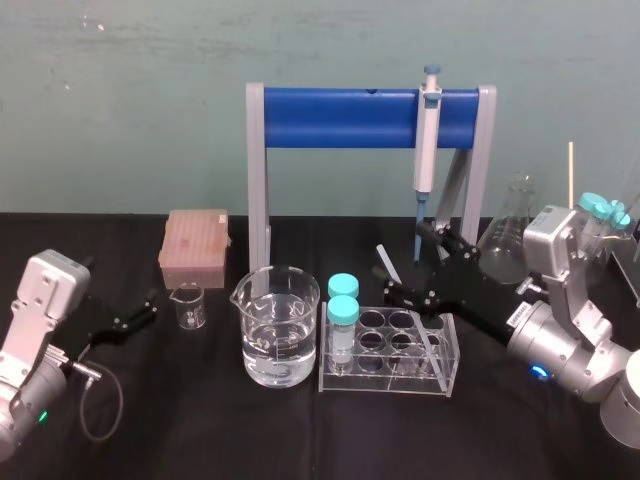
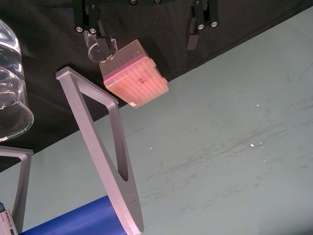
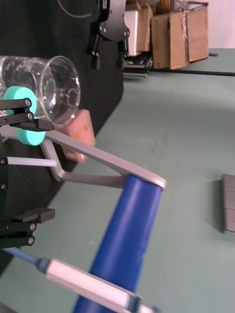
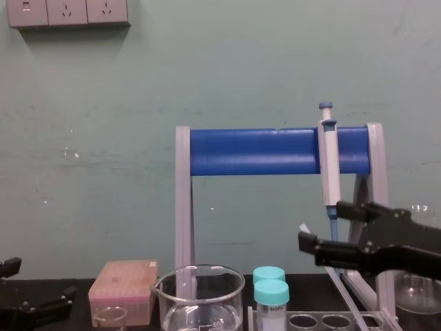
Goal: Pick up the stirring rod with one hand, then place it down.
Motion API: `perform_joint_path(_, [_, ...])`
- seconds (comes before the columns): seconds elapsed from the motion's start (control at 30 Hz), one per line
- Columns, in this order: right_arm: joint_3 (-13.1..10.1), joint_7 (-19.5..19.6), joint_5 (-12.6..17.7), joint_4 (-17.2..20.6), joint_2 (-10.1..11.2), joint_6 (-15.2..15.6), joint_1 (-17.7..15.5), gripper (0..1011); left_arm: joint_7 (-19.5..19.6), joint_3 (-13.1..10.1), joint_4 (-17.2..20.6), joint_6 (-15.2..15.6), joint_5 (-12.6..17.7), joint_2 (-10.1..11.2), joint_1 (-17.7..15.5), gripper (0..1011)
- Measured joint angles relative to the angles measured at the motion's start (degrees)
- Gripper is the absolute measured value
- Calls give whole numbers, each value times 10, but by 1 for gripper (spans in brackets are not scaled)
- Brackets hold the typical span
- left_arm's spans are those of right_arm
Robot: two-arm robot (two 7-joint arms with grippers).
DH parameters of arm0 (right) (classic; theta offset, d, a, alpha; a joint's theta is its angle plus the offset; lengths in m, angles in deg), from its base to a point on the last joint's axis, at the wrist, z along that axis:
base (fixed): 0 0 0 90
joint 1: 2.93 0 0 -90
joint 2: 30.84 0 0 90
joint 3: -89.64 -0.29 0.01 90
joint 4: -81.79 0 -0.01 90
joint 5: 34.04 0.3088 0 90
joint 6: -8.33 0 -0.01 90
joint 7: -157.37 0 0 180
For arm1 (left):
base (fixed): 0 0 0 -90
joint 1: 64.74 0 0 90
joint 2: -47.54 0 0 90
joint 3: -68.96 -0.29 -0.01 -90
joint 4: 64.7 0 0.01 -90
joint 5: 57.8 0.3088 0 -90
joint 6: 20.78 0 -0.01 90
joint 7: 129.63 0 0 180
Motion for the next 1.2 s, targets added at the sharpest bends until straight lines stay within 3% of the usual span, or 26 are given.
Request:
perform_joint_path(0.23, [2,-35,18,-28,-14,41,11,1002,0,0,0,0,0,0,0,1000])
perform_joint_path(0.5, [-5,-33,10,-39,-23,68,11,1002,0,0,0,0,0,0,0,1000])
perform_joint_path(1.03, [-6,-32,10,-40,-23,69,11,1002,0,0,0,0,0,0,0,1000])
perform_joint_path(1.2, [-5,-32,10,-40,-23,68,11,908,0,0,0,0,0,0,0,1000])
